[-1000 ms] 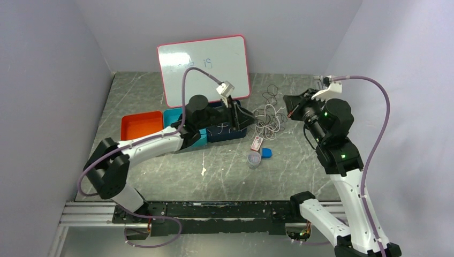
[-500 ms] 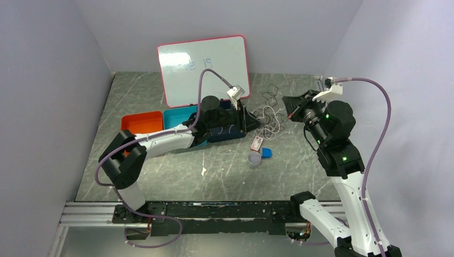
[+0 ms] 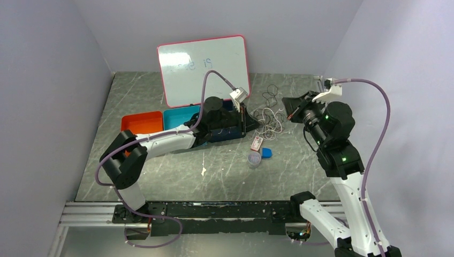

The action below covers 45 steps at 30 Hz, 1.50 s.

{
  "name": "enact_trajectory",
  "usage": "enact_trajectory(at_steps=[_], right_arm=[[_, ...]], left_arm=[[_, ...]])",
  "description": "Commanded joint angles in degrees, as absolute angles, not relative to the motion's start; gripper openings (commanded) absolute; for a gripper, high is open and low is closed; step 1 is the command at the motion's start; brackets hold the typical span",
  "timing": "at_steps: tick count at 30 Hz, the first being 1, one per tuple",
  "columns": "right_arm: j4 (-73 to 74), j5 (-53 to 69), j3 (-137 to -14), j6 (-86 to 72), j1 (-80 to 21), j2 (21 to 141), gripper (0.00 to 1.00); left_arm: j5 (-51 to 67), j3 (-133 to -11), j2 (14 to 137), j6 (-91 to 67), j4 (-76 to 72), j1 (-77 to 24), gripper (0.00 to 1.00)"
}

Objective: Untangle the cables

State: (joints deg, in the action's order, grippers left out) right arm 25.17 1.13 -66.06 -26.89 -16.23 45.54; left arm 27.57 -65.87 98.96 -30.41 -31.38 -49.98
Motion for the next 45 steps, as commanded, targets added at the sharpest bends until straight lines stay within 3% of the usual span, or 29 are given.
enact_trajectory(at_steps=[1,13,16,25,33,45], right_arm=[[25.1,1.0,-64.3,-26.9,-16.3,44.4,0.00],[28.3,-6.7,-56.3,-23.4,-16.4,42.1,0.38],[28.0,-7.6,-55.4,-21.5,-16.3,42.0,0.43],[9.7,1.6,-41.9,-12.4,-16.3,35.0,0.52],[-25.0,9.9,-18.9,-11.2,-16.3,28.7,0.52],[-49.6,13.4,-12.8,-10.0,-17.1,48.4,0.54]], left_arm=[[25.7,-69.1,95.8,-26.7,-27.6,-50.3,0.07],[21.0,-89.4,92.9,-9.3,2.5,-50.3,0.07],[20.0,-92.7,92.5,-6.4,7.5,-50.3,0.07],[18.8,-99.0,91.2,-2.1,14.8,-50.3,0.07],[18.0,-103.2,91.2,-1.4,17.7,-50.3,0.07],[17.7,-106.5,90.8,-1.9,19.2,-50.3,0.07]])
